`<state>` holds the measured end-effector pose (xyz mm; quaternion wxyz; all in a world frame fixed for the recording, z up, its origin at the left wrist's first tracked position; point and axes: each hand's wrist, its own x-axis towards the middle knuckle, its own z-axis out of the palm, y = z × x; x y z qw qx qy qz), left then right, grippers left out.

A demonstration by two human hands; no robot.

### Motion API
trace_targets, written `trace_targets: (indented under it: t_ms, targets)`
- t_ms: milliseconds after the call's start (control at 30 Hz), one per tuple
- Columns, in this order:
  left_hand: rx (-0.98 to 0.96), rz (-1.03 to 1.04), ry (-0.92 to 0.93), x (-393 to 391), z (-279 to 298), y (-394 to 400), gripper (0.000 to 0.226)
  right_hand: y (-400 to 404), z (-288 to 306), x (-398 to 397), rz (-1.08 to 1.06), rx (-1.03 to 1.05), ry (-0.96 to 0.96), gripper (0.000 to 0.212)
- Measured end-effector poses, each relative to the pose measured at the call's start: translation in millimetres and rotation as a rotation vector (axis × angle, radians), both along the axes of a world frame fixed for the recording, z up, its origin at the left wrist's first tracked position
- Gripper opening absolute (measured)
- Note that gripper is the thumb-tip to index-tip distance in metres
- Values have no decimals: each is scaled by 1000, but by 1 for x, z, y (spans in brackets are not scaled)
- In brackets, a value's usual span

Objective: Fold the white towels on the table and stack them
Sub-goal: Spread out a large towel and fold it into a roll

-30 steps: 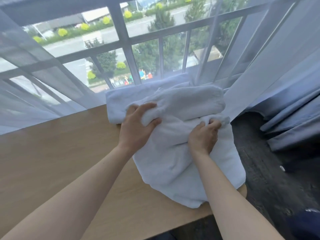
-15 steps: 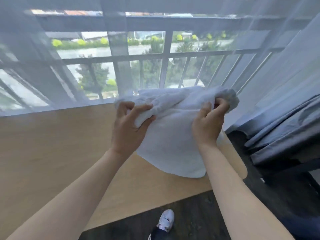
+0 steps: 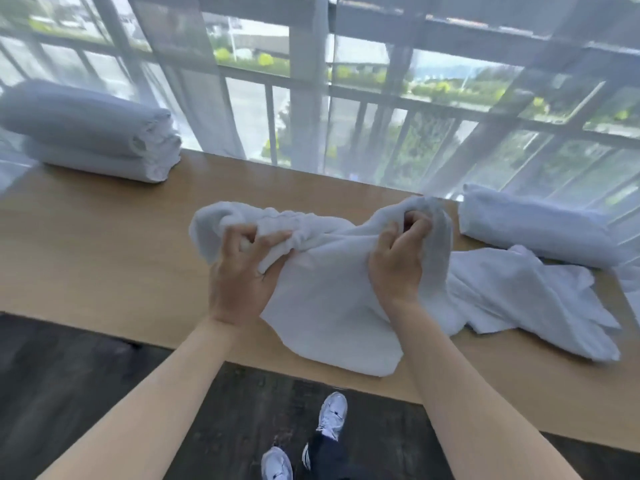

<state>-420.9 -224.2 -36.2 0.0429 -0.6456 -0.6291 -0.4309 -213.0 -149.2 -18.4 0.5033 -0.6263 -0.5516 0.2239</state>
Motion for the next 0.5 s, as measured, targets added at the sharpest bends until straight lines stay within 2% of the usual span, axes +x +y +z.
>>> trace_targets:
  t_ms: [300, 500]
  targets:
    - [-278, 270, -38, -93, -61, 7, 32, 52, -56, -114, 282, -221, -72, 10]
    - [-732, 312, -195, -149, -100, 36, 44, 85, -107, -138, 328, -469, -139, 9]
